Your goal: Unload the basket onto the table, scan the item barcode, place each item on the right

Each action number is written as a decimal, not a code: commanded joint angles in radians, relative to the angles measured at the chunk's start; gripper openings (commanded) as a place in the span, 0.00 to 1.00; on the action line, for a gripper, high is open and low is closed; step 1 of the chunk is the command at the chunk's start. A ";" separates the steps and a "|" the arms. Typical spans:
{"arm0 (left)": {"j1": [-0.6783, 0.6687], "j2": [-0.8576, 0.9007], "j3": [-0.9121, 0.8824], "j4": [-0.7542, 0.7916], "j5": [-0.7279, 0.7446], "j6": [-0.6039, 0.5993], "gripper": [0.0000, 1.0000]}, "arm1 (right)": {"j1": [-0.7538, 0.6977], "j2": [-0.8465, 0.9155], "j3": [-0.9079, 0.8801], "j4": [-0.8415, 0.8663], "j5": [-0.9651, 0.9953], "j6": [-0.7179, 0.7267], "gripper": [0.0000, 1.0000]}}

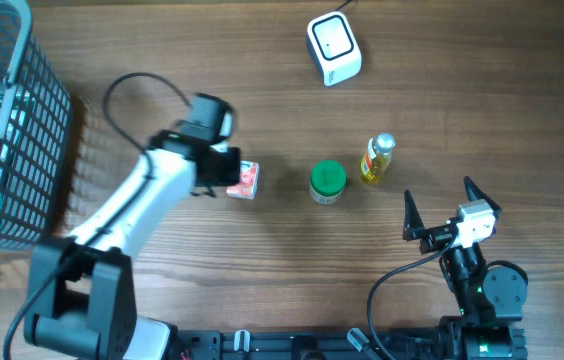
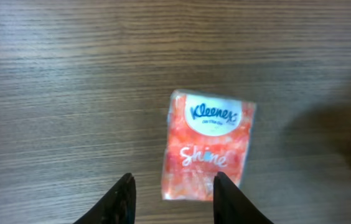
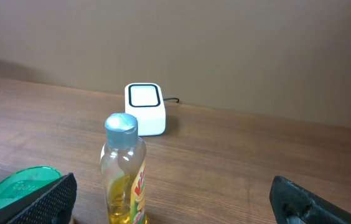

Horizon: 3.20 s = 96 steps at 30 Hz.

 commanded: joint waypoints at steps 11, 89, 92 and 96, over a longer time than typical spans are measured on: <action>0.120 0.167 -0.010 0.033 0.296 0.148 0.20 | -0.007 -0.005 -0.001 0.002 0.008 -0.002 1.00; -0.209 0.025 -0.011 0.098 0.093 -0.089 0.81 | -0.007 -0.005 -0.001 0.002 0.008 -0.002 1.00; -0.219 0.071 -0.011 0.098 0.092 -0.064 0.79 | -0.007 -0.005 -0.001 0.002 0.008 -0.002 1.00; -0.219 0.119 -0.011 0.120 0.067 -0.066 0.73 | -0.007 -0.005 -0.001 0.002 0.008 -0.002 1.00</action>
